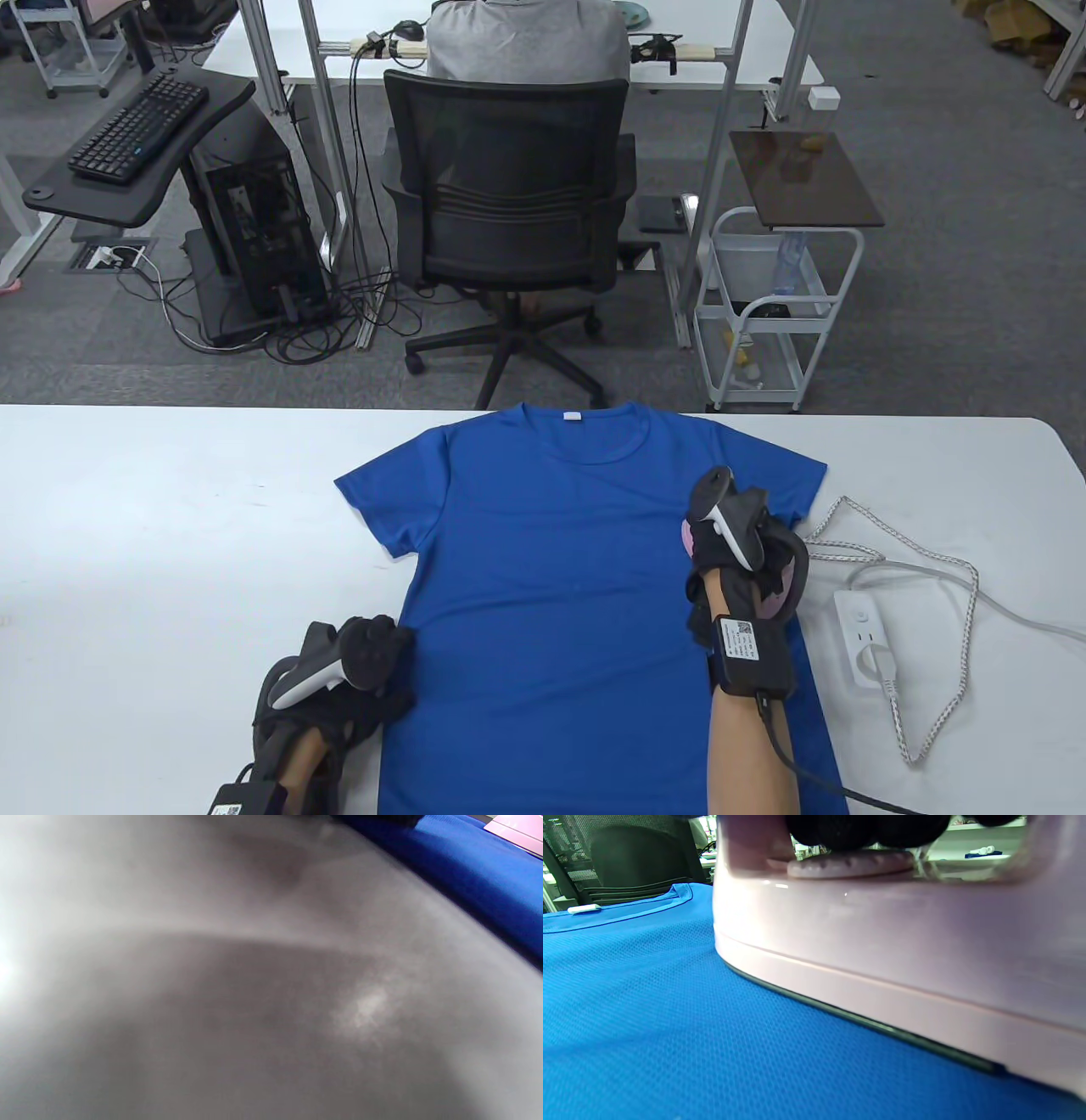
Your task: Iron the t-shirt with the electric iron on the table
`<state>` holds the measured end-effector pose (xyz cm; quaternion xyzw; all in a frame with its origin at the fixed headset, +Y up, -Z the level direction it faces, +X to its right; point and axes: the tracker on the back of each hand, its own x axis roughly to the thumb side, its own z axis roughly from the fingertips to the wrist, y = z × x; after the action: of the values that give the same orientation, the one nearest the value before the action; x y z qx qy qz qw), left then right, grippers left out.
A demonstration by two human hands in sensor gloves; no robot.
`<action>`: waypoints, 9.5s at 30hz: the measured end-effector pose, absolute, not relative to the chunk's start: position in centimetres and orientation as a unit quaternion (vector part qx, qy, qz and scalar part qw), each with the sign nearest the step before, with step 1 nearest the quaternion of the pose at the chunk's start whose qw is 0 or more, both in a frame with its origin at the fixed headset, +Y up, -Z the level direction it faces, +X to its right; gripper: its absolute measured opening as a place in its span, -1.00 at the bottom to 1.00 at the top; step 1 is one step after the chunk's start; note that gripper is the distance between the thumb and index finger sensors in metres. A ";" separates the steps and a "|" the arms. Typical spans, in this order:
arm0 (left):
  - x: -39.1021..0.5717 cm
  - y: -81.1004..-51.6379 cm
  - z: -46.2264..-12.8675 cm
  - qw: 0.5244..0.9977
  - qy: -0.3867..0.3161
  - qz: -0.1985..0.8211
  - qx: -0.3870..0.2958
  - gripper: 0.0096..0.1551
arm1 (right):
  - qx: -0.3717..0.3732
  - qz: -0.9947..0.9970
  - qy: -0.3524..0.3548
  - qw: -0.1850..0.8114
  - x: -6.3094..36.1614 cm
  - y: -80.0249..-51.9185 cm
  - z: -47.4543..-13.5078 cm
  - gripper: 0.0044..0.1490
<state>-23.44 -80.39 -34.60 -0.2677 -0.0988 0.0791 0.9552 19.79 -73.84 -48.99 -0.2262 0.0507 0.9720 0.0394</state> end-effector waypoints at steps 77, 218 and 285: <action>-23.7 -80.5 -34.8 0.950 -0.117 0.101 -0.273 -0.07 | 0.083 0.987 0.107 0.084 12.4 -72.5 -42.5 -0.14; -24.5 -80.3 -34.5 0.948 -0.116 0.097 -0.281 -0.05 | 0.174 0.981 0.079 0.022 -2.3 -72.6 -46.8 -0.14; -24.7 -80.5 -34.5 0.947 -0.112 0.116 -0.279 -0.06 | 0.281 0.953 0.085 0.080 -2.7 -71.9 -49.2 -0.10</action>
<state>-24.68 -80.49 -34.45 -0.2787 -0.1125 0.1158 0.9467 -2.67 -71.90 -49.18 0.2812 0.0852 0.9525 0.0798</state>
